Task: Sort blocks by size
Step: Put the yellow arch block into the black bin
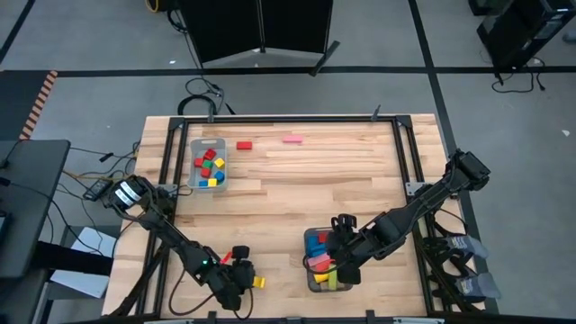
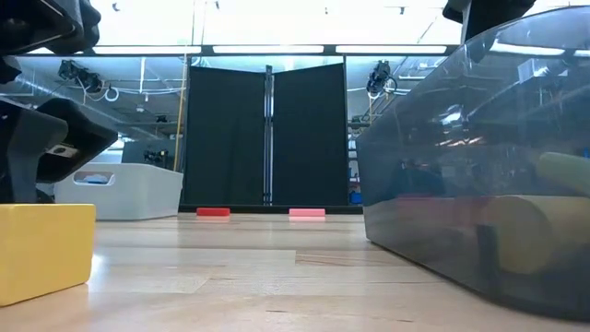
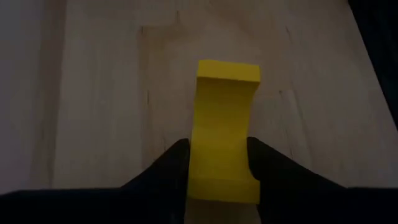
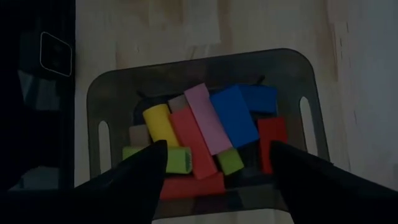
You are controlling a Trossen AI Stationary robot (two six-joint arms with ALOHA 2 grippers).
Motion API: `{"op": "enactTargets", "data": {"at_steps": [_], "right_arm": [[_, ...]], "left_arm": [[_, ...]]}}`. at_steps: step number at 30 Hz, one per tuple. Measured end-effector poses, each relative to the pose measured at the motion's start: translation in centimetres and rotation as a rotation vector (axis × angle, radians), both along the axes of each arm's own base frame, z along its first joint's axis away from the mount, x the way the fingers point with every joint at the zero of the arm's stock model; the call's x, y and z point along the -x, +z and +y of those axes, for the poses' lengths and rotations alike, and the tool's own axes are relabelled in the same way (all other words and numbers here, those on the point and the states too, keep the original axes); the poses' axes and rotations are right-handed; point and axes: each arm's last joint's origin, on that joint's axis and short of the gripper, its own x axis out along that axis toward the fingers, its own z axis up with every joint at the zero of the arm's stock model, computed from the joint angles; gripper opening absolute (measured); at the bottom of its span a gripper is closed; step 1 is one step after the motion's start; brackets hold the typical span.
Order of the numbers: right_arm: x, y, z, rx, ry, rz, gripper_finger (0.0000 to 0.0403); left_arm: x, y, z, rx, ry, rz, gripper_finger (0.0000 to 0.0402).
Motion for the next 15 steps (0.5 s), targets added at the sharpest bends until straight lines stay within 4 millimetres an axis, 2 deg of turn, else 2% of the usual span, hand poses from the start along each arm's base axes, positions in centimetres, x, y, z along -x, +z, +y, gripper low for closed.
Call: {"op": "enactTargets", "data": {"at_steps": [6, 11, 15], "right_arm": [[0.0, 0.0, -0.1, 0.002, 0.002, 0.000, 0.0286], [0.0, 0.0, -0.1, 0.006, 0.005, 0.000, 0.0287], [0.0, 0.1, -0.2, 0.027, 0.006, -0.013, 0.0284]], "left_arm": [[0.0, -0.2, 0.3, -0.002, -0.022, 0.039, 0.0160], [-0.5, -0.1, 0.6, -0.017, -0.032, 0.005, 0.0138], [-1.0, -0.1, 0.9, -0.024, -0.032, -0.020, 0.0138]]}}
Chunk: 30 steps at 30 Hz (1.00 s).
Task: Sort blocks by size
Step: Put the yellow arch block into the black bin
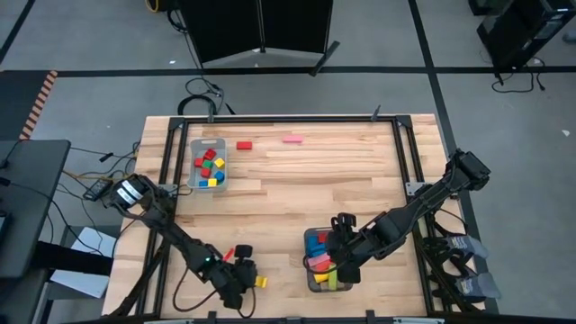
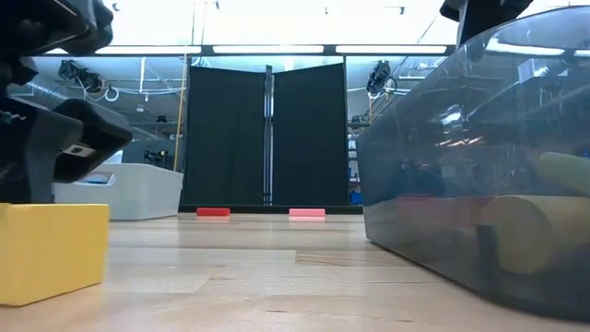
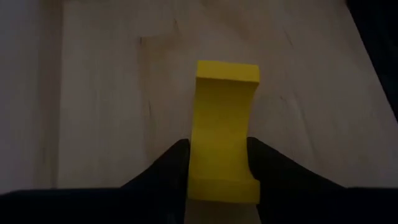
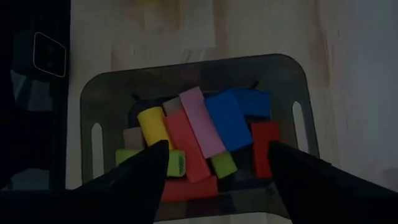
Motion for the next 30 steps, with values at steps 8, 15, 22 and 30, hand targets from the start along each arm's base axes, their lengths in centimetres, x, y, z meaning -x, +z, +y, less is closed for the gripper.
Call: {"op": "enactTargets", "data": {"at_steps": [8, 15, 22, 30], "right_arm": [[0.7, 1.8, -0.7, 0.018, -0.023, -0.079, 0.0277], [1.9, 4.1, -1.5, 0.012, -0.048, -0.170, 0.0274], [3.0, 5.8, -2.3, 0.015, -0.056, -0.241, 0.0259], [3.8, 7.6, -2.9, 0.029, -0.023, -0.348, 0.0252]], "left_arm": [[-1.4, 0.3, 0.9, -0.038, 0.036, -0.099, 0.0138], [-2.4, 0.7, 1.9, -0.061, 0.034, -0.134, 0.0138], [-3.2, 2.7, 3.0, -0.108, 0.027, -0.222, 0.0138], [-5.6, 6.1, 4.7, -0.105, 0.004, -0.468, 0.0138]]}}
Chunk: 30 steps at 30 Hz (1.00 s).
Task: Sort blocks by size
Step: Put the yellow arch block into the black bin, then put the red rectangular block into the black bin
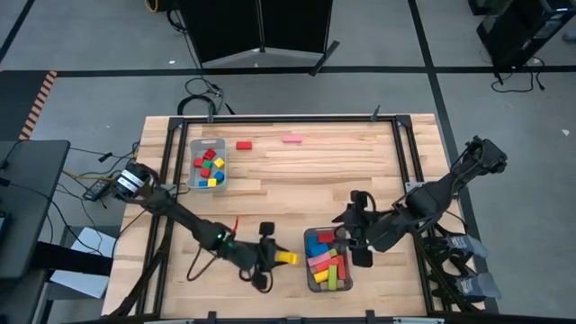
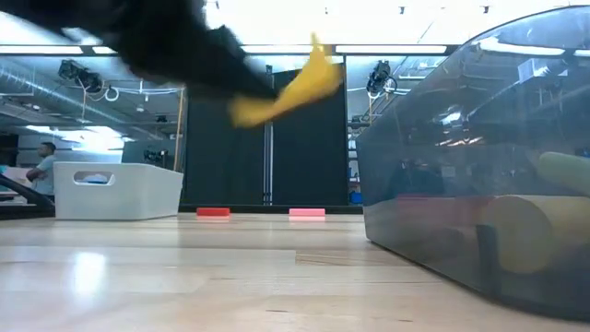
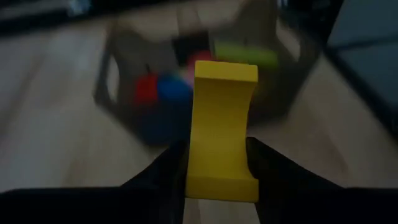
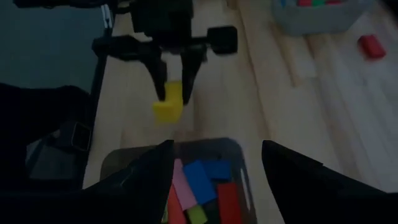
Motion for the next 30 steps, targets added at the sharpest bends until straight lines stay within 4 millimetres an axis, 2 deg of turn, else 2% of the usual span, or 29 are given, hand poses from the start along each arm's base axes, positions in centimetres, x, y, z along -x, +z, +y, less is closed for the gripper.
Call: {"op": "enactTargets", "data": {"at_steps": [8, 11, 13, 15, 19, 22, 26, 30], "right_arm": [[0.3, 0.7, -0.5, 0.050, 0.006, -0.041, 0.0250], [0.2, 0.7, -0.5, 0.062, 0.014, -0.042, 0.0250], [0.2, 0.7, -0.5, 0.060, 0.014, -0.045, 0.0251], [0.2, 0.7, -0.5, 0.059, 0.014, -0.048, 0.0253], [0.2, 0.7, -0.5, 0.072, 0.025, -0.048, 0.0253], [0.0, 0.7, -0.7, 0.106, 0.019, -0.061, 0.0252], [-0.6, 0.9, -1.8, 0.161, -0.064, -0.091, 0.0254], [-1.6, 0.7, -3.8, 0.160, -0.108, -0.064, 0.0258]], "left_arm": [[-5.0, 3.3, 2.3, -0.005, -0.042, -0.118, 0.0138], [-6.8, 3.6, 3.2, 0.000, -0.030, -0.115, 0.0139], [-7.6, 3.3, 3.9, 0.003, -0.012, -0.078, 0.0156], [-8.4, 2.9, 4.4, 0.038, -0.029, -0.053, 0.0191], [-8.9, 2.4, 4.9, 0.125, -0.080, -0.006, 0.0271], [-8.9, 2.4, 5.1, 0.124, -0.037, -0.002, 0.0315], [-7.6, 4.9, 5.9, 0.058, 0.048, -0.022, 0.0327], [-4.6, 7.3, 8.1, 0.037, 0.115, -0.034, 0.0309]]}}
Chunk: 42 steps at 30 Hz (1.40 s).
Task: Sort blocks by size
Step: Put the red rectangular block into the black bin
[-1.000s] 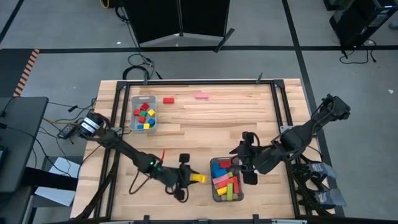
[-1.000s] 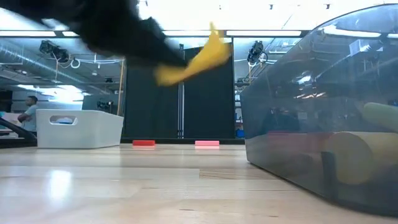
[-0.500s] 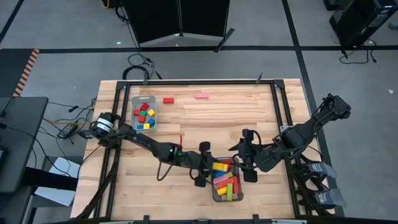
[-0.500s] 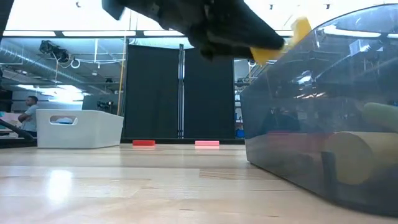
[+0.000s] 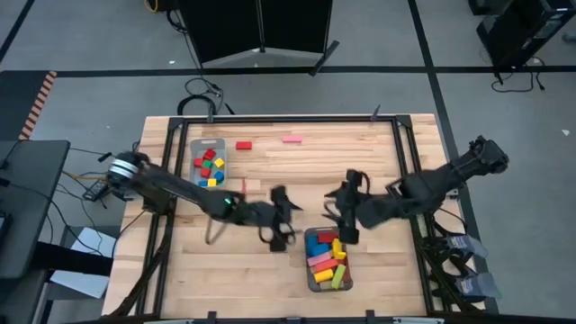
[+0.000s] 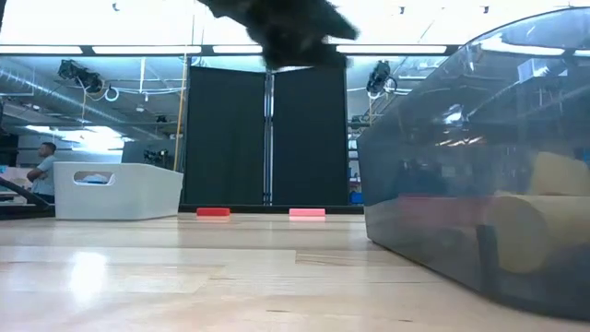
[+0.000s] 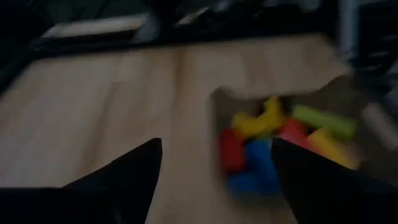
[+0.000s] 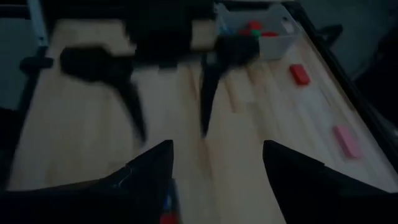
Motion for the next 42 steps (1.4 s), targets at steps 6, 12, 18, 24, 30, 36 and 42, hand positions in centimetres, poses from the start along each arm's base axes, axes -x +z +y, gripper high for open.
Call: {"op": "enactTargets", "data": {"at_steps": [6, 12, 18, 24, 30, 36, 42], "right_arm": [[-1.7, -0.1, -5.0, -0.007, -0.061, 0.040, 0.0263], [-3.8, -1.5, -12.4, -0.023, -0.116, 0.119, 0.0263], [-6.4, -4.9, -20.0, -0.029, -0.111, 0.220, 0.0268], [-8.9, -7.3, -25.4, -0.018, -0.083, 0.301, 0.0270], [-11.3, -9.2, -29.0, -0.067, -0.032, 0.371, 0.0271], [-12.9, -11.1, -31.4, -0.095, -0.020, 0.416, 0.0271], [-13.1, -13.9, -32.9, -0.133, -0.002, 0.467, 0.0271]], "left_arm": [[6.1, 1.7, 6.1, 0.046, 0.227, 0.087, 0.0274], [9.4, 2.3, 13.1, 0.082, 0.478, 0.318, 0.0265], [9.4, 1.9, 19.1, 0.072, 0.522, 0.553, 0.0271], [7.5, 0.3, 24.2, 0.030, 0.486, 0.790, 0.0282], [5.8, -2.0, 28.4, 0.040, 0.465, 0.942, 0.0286], [6.0, -4.2, 31.1, 0.120, 0.454, 0.993, 0.0286], [7.5, -5.8, 32.7, 0.150, 0.459, 1.025, 0.0285]]}}
